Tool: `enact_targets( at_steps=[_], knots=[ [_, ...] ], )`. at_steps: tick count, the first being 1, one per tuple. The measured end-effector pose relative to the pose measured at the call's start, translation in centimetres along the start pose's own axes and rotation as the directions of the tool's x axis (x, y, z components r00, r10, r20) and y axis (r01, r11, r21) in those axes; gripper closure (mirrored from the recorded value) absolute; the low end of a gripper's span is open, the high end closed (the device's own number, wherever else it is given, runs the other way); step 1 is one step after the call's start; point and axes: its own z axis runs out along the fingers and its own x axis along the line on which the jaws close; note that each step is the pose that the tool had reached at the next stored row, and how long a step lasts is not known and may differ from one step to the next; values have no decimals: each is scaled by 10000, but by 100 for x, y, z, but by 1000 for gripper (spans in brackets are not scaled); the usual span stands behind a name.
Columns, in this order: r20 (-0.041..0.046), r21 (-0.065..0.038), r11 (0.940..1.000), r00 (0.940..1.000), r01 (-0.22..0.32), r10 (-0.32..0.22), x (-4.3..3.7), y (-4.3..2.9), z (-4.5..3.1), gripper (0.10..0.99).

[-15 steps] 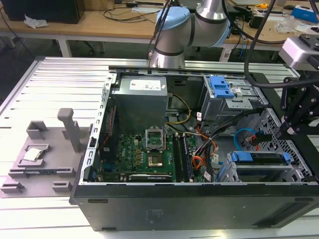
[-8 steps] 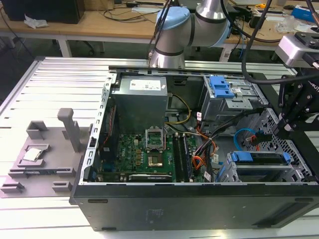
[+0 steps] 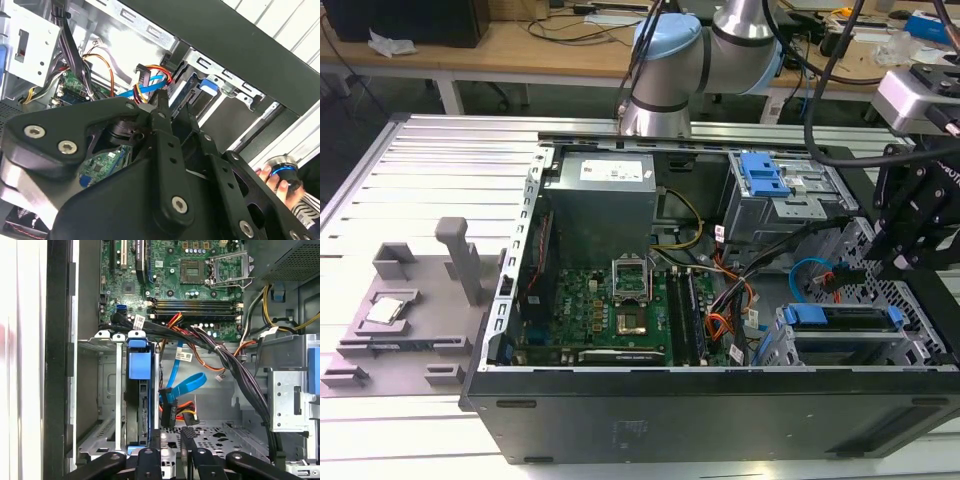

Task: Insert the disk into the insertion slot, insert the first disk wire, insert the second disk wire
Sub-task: 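Insert the first disk wire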

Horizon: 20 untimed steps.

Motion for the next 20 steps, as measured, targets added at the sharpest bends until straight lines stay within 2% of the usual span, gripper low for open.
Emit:
enact_targets(
  at_steps=[3,4,10,13,14,17,18,19,20],
  knots=[
    [-10,0,10000,10000,1,-1,2,80,30,784],
    [-35,0,10000,10000,-1,1,2,106,66,784],
    [-84,1,10000,10000,-4,4,4,204,124,784],
    [-121,2,10000,9999,-4,4,5,208,150,784],
    [-161,3,10000,9999,-5,5,7,208,150,784],
    [-160,3,10000,9999,-6,7,8,208,151,784],
    [-159,3,10000,9999,-6,7,8,208,151,800],
    [-158,3,10000,9999,-7,7,9,208,152,867],
    [-159,2,10000,9999,-7,7,9,209,151,867]
  ],
)
